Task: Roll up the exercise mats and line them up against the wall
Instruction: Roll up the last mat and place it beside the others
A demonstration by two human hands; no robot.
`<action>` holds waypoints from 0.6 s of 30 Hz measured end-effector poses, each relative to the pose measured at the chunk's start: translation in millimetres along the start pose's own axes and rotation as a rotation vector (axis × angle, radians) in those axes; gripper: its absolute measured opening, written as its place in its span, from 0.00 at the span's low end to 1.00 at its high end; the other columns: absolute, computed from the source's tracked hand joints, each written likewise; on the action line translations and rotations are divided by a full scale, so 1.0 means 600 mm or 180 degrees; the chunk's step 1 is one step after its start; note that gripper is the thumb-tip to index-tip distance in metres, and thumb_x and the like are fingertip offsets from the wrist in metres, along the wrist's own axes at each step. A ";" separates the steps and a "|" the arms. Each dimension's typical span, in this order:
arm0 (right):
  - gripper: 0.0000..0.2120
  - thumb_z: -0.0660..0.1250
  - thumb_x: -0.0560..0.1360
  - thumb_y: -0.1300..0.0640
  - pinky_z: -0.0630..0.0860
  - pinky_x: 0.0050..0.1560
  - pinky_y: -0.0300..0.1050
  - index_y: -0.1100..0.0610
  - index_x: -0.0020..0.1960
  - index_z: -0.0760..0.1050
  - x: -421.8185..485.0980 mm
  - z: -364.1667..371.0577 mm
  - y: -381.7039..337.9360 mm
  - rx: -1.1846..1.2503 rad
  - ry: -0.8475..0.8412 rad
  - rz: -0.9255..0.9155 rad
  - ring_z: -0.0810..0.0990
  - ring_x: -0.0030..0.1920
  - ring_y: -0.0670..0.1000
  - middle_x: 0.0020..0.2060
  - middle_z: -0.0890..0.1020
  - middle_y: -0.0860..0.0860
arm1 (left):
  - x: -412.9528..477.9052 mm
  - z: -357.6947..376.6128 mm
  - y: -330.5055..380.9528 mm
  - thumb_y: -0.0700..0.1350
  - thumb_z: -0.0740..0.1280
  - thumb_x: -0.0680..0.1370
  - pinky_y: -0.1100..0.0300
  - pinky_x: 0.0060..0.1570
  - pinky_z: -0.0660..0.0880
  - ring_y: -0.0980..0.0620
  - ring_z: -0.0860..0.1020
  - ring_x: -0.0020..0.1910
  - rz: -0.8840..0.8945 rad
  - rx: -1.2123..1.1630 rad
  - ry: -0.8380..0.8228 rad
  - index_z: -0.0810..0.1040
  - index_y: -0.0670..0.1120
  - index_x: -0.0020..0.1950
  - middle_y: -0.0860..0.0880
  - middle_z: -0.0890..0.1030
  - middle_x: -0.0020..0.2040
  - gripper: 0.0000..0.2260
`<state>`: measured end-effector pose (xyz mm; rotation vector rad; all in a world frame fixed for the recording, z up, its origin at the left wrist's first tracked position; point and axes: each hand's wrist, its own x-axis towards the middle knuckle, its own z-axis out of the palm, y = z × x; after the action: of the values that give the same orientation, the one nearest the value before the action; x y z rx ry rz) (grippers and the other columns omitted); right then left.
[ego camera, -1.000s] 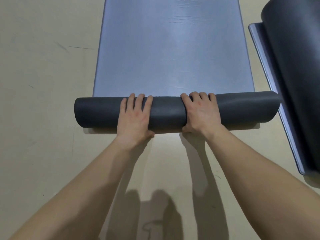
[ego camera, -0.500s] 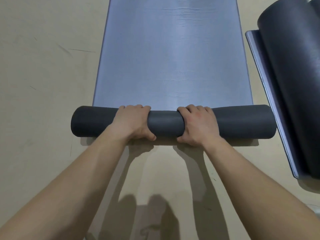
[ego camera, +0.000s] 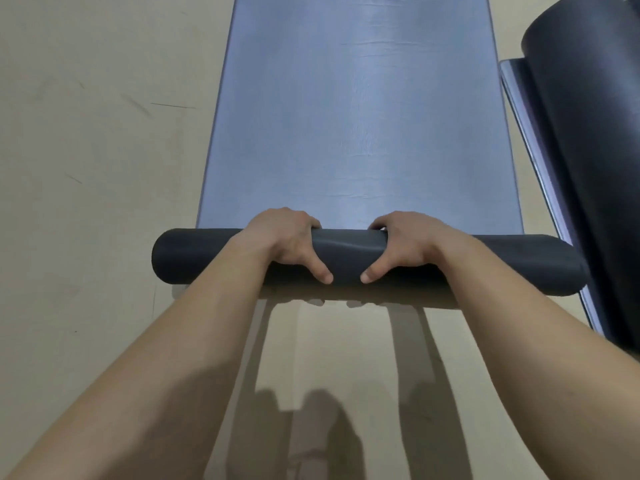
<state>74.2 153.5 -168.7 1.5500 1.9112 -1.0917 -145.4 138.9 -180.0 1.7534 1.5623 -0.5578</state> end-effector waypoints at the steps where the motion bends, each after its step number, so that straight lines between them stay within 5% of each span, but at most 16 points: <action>1: 0.47 0.80 0.55 0.29 0.74 0.57 0.50 0.44 0.70 0.72 -0.008 0.016 0.000 -0.0188 0.0444 -0.0027 0.78 0.59 0.50 0.59 0.80 0.43 | 0.002 -0.003 -0.002 0.72 0.79 0.58 0.53 0.52 0.76 0.49 0.77 0.52 0.0004 -0.0056 -0.0032 0.76 0.56 0.68 0.55 0.79 0.54 0.42; 3: 0.50 0.73 0.56 0.22 0.68 0.67 0.53 0.43 0.72 0.69 -0.027 0.058 0.004 -0.0580 0.1508 -0.0020 0.76 0.64 0.52 0.63 0.78 0.45 | 0.001 -0.012 -0.001 0.71 0.80 0.59 0.53 0.52 0.75 0.50 0.78 0.52 -0.0016 -0.0160 -0.0096 0.77 0.56 0.67 0.55 0.80 0.54 0.41; 5: 0.51 0.69 0.56 0.19 0.65 0.71 0.57 0.45 0.72 0.68 -0.042 0.096 0.010 -0.0849 0.2013 0.0136 0.75 0.66 0.54 0.65 0.77 0.47 | -0.002 -0.014 0.001 0.70 0.80 0.59 0.52 0.53 0.76 0.50 0.78 0.53 -0.0017 -0.0224 -0.0064 0.78 0.56 0.67 0.55 0.81 0.55 0.40; 7: 0.51 0.68 0.57 0.18 0.65 0.68 0.56 0.45 0.71 0.68 -0.042 0.109 0.018 -0.1100 0.1909 0.0182 0.74 0.65 0.55 0.65 0.76 0.48 | -0.014 0.002 0.000 0.72 0.78 0.60 0.52 0.57 0.75 0.50 0.78 0.55 0.0021 -0.0117 0.0348 0.76 0.58 0.69 0.56 0.82 0.58 0.40; 11: 0.49 0.67 0.53 0.16 0.71 0.49 0.50 0.42 0.67 0.72 -0.015 0.033 0.014 -0.1019 0.1337 0.0100 0.79 0.55 0.53 0.55 0.80 0.45 | -0.048 0.088 0.002 0.77 0.69 0.65 0.47 0.71 0.62 0.46 0.72 0.70 -0.0231 0.0123 0.2249 0.71 0.54 0.74 0.52 0.75 0.70 0.43; 13: 0.48 0.70 0.52 0.17 0.71 0.45 0.48 0.42 0.64 0.74 -0.003 -0.004 0.010 -0.0804 0.0998 0.0085 0.79 0.52 0.53 0.51 0.81 0.44 | -0.043 0.116 0.015 0.79 0.70 0.62 0.41 0.78 0.51 0.41 0.59 0.79 -0.0407 0.0499 0.2079 0.58 0.51 0.80 0.47 0.64 0.78 0.55; 16: 0.53 0.70 0.54 0.18 0.70 0.61 0.53 0.44 0.71 0.70 0.004 0.007 0.011 -0.0739 0.1382 0.0119 0.77 0.62 0.54 0.60 0.80 0.47 | -0.014 0.103 0.007 0.77 0.74 0.58 0.41 0.79 0.51 0.41 0.58 0.79 -0.0363 0.0605 0.1823 0.54 0.51 0.80 0.47 0.62 0.78 0.59; 18: 0.57 0.69 0.56 0.19 0.58 0.75 0.58 0.46 0.77 0.62 -0.003 0.047 0.020 -0.0818 0.1975 0.0141 0.67 0.72 0.56 0.70 0.72 0.51 | 0.000 0.076 -0.008 0.76 0.73 0.58 0.44 0.78 0.53 0.44 0.63 0.76 -0.0200 0.0492 0.1785 0.58 0.52 0.79 0.49 0.67 0.76 0.56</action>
<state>82.5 130.7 -187.3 1.9065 2.2707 -0.3299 -143.7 105.3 -210.8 2.1042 1.9986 -0.2236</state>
